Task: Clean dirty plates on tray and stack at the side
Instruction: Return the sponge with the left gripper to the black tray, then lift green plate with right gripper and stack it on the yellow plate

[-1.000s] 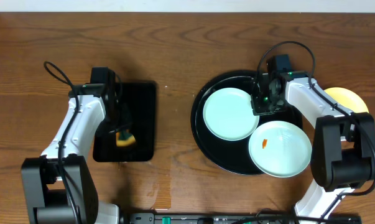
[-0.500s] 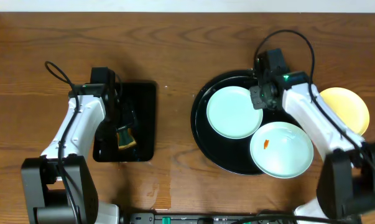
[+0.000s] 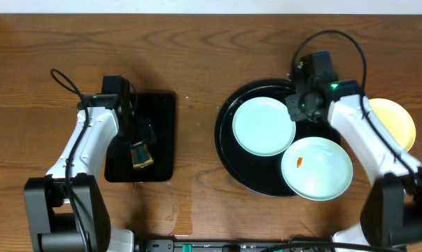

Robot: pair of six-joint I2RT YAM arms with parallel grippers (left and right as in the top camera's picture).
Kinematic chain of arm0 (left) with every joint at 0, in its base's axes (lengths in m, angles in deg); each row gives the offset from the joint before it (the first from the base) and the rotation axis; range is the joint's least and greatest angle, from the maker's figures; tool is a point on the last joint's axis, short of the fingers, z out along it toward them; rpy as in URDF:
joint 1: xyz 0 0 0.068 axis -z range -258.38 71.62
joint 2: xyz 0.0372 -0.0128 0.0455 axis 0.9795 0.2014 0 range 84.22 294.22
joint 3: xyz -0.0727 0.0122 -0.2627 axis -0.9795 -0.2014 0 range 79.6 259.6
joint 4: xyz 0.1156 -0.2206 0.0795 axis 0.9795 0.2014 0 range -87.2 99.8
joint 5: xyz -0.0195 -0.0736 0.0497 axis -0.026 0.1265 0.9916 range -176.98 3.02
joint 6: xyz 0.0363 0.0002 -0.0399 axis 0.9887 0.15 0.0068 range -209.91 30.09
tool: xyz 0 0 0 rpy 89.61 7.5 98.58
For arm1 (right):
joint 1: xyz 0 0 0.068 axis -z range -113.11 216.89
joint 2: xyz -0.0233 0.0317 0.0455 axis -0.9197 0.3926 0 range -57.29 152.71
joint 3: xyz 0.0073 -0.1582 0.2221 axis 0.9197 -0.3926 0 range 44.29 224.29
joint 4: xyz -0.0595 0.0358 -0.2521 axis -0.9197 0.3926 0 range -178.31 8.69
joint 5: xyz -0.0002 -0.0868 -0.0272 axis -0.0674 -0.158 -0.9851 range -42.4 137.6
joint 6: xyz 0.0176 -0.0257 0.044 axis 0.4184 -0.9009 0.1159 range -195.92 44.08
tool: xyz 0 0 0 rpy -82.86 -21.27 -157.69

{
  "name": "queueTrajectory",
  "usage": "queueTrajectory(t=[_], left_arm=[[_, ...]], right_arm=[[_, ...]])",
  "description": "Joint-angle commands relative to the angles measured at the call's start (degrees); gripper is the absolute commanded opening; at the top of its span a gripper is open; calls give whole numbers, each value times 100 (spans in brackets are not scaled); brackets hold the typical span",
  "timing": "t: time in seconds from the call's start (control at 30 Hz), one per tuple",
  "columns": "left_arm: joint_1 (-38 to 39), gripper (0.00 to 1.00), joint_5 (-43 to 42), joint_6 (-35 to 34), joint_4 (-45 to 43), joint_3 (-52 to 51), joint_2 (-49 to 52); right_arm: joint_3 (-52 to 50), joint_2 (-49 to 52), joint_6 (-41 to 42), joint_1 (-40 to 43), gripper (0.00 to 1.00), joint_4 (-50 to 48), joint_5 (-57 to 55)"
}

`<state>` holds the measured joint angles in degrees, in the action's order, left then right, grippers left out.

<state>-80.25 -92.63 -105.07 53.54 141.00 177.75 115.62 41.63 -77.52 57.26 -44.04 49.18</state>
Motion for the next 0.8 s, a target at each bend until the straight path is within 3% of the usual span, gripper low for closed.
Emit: queueTrajectory(t=[0.0,0.2,0.43,0.5,0.6,0.77], left_arm=[[-4,85,26,9,11,0,0],[-4,85,26,9,11,0,0],[-4,85,26,9,11,0,0],[-4,85,26,9,11,0,0],[-4,85,26,9,11,0,0],[-4,85,26,9,11,0,0]], right_arm=[[55,584,-433,507,29,26,1768],[55,1224,-452,911,26,-109,2131],[55,1451,-468,837,24,-190,2365],[55,1491,-411,817,18,-247,2120],[55,1526,-52,822,1,-382,1565],[129,1257,164,846,1,-442,1080]])
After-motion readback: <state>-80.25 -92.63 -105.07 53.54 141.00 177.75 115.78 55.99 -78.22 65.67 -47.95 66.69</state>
